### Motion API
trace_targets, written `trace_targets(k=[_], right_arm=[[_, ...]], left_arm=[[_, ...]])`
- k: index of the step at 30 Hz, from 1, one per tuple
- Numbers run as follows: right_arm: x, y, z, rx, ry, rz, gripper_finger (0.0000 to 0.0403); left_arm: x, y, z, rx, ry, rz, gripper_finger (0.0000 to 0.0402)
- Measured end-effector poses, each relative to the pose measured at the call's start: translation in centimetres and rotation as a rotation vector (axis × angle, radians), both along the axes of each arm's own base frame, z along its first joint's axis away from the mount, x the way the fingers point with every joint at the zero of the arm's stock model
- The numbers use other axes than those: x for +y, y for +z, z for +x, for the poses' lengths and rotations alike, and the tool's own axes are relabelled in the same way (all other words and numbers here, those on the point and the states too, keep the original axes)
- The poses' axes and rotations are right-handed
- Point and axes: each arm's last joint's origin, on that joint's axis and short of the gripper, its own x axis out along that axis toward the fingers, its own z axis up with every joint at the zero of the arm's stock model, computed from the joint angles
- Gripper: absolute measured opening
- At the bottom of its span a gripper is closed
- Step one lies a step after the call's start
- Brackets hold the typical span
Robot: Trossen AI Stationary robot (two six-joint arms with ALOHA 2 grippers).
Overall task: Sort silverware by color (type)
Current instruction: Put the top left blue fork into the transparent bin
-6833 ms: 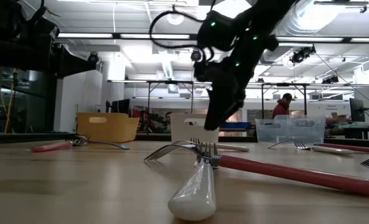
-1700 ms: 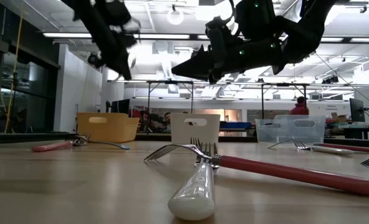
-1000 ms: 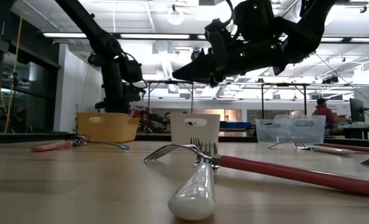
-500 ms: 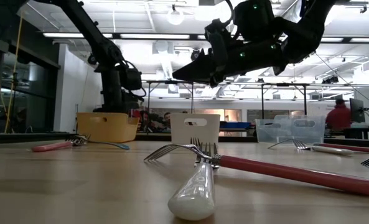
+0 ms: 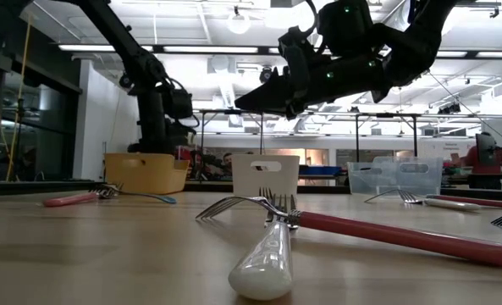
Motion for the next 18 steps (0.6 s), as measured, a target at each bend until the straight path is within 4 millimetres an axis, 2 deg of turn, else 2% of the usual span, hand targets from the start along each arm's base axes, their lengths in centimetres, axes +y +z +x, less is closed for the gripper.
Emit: trace_targets(k=[5, 9, 13, 18], right_arm=[[0.0, 0.0, 0.0, 0.004, 0.000, 0.000, 0.0002], [0.0, 0.0, 0.0, 0.005, 0.000, 0.000, 0.0002], [0.0, 0.0, 0.0, 0.005, 0.001, 0.001, 0.0002], [0.0, -0.1, 0.0, 0.014, -0.010, -0.001, 0.0002]], left_arm=[[-0.6, 3.3, -0.6, -0.006, -0.018, 0.130, 0.0076], [-2.0, 6.8, -1.2, -0.102, -0.024, 0.254, 0.0048], [-4.9, 8.8, -1.9, -0.242, -0.045, 0.401, 0.0021], [-9.7, 8.7, -2.6, -0.435, -0.135, 0.532, 0.0002]])
